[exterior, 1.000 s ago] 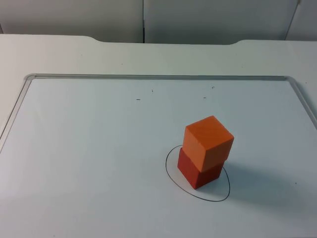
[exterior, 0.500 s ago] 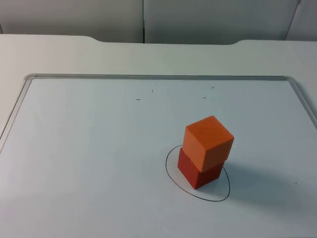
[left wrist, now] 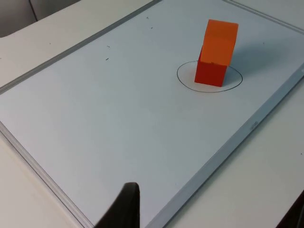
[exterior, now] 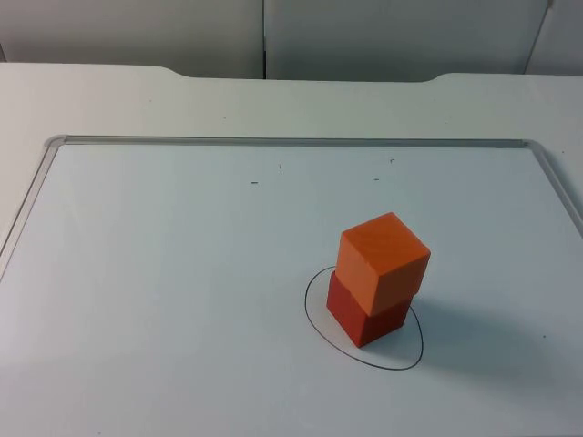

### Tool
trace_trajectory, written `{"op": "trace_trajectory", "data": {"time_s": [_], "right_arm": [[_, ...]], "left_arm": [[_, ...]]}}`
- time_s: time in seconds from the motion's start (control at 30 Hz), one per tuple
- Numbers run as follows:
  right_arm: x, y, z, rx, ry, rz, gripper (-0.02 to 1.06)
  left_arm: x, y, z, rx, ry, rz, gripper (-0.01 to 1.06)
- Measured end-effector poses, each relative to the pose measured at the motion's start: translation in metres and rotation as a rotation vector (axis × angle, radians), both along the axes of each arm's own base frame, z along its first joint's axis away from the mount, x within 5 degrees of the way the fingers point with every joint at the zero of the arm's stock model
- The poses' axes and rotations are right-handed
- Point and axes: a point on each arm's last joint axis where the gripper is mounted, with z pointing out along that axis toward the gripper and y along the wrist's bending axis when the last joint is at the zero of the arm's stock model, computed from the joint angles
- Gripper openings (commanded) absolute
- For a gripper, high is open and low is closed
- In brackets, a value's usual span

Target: Pick up one cube with the left hand and another cube with the right hand. First place the cube in the right hand at the target position, then stack the cube in the left hand on top.

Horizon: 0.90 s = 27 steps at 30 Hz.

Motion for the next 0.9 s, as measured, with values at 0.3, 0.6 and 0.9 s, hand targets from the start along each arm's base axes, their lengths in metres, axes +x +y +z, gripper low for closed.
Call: {"op": "trace_trajectory", "data": {"time_s": [0.3,0.6,0.9], "right_arm": [[-0.0001,-0.0001,-0.0002,-0.003,0.0,0.001,0.82],[0.0,0.0,0.0,-0.004,-0.002,0.002,0.82],[-0.0021,0.0012,-0.0016,-0.001,0.023,0.021,0.82]], "left_arm": [[0.0002,-0.0002,0.0004,-0.004,-0.004,0.0,1.05],[-0.002,-0.0024,0.0004,-0.013,0.005,-0.032,1.05],[-0.0007,-0.0011,0.0005,0.0,-0.008,-0.019,1.05]]}}
